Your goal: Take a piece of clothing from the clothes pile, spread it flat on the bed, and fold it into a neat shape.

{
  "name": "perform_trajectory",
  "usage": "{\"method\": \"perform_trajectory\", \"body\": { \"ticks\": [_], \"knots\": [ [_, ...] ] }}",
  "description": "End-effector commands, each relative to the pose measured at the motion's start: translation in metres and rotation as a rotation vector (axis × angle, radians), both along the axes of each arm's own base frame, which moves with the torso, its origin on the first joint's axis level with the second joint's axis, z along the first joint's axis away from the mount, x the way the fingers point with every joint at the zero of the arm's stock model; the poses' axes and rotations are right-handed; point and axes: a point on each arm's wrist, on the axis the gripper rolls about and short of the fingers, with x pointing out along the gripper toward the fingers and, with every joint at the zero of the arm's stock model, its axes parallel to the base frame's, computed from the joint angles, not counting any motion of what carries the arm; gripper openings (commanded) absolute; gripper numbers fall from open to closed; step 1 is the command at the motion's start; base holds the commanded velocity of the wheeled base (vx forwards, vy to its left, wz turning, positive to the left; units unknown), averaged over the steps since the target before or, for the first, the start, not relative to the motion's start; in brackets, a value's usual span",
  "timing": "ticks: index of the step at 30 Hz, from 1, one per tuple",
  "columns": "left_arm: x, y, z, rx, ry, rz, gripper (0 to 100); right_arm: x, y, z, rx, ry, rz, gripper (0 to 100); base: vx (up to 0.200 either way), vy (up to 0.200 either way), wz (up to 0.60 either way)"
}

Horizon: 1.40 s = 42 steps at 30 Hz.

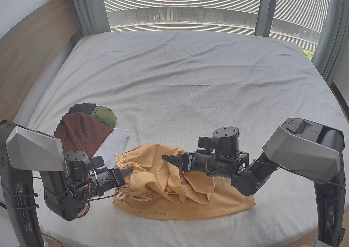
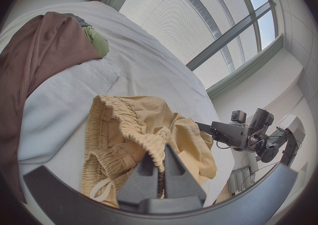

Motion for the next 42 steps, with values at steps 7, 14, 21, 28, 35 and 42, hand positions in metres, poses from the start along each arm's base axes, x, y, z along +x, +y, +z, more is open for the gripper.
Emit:
{"method": "perform_trajectory", "body": {
  "ticks": [7, 14, 21, 28, 35, 42],
  "knots": [
    [0.000, 0.000, -0.003, 0.003, 0.010, 0.000, 0, 0.001, 0.012, -0.017, -0.019, 0.003, 0.025, 100, 0.000, 0.000, 0.00],
    [0.000, 0.000, -0.004, 0.004, 0.013, 0.002, 0, 0.001, 0.019, -0.022, -0.023, -0.001, 0.039, 100, 0.000, 0.000, 0.00],
    [0.000, 0.000, -0.004, 0.004, 0.013, 0.000, 0, 0.002, 0.019, -0.025, -0.024, -0.001, 0.033, 0, 0.000, 0.000, 0.00],
    [0.001, 0.000, -0.005, 0.001, 0.015, 0.002, 0, 0.002, 0.018, -0.026, -0.026, -0.004, 0.025, 0, 0.000, 0.000, 0.00],
    [0.005, 0.003, -0.008, 0.001, 0.013, 0.018, 0, 0.001, 0.006, -0.020, -0.003, -0.036, 0.001, 0, 0.000, 0.000, 0.00],
    [0.017, 0.010, -0.007, -0.001, -0.016, 0.075, 0, -0.014, -0.035, 0.006, 0.016, -0.059, -0.050, 0, 0.000, 0.000, 0.00]
  ]
}}
